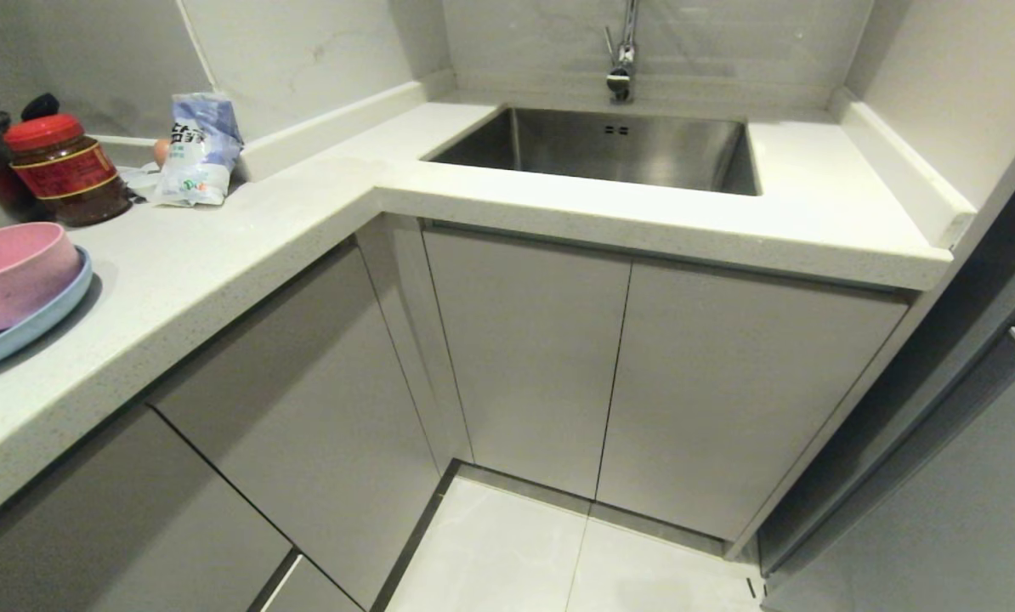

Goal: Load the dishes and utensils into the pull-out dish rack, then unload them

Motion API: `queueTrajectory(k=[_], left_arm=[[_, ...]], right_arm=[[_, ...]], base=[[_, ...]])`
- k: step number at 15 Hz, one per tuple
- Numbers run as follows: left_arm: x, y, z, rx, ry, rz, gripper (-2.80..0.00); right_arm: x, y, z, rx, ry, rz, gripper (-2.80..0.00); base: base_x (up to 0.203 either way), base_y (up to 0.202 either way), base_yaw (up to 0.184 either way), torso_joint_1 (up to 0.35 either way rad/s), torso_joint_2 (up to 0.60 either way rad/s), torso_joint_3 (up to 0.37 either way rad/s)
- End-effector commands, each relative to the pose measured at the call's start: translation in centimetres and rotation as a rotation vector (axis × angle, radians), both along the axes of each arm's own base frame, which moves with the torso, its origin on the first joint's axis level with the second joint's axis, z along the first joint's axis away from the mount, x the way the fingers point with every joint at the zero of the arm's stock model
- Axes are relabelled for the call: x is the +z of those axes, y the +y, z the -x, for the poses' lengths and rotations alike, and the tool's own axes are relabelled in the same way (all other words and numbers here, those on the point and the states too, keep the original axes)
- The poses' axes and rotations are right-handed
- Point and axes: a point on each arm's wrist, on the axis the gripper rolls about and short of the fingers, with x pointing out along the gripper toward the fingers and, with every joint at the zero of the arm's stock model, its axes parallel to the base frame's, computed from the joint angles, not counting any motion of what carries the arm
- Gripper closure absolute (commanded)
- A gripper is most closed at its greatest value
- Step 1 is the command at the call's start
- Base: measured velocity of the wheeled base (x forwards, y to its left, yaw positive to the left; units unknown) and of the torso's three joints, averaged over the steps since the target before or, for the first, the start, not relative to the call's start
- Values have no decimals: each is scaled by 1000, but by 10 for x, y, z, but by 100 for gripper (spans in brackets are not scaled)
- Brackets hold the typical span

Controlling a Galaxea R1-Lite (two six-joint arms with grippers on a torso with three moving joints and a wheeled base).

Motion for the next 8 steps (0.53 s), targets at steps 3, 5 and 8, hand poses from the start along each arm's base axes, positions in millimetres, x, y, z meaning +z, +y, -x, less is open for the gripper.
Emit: queueTrajectory(k=[3, 5, 8], left_arm=[[-4, 0, -1, 3, 11, 24, 0], [-3, 0, -1, 1, 13, 23, 0], [-3, 0, -1, 3, 12, 28, 0]], right_arm=[[-7, 0, -2, 0, 25, 0, 0], [-7, 0, -2, 0, 25, 0, 0], [-7, 0, -2, 0, 25, 0, 0]], base=[[0, 0, 0, 0, 0, 0], [0, 0, 0, 0, 0, 0], [0, 0, 0, -1, 4, 50]])
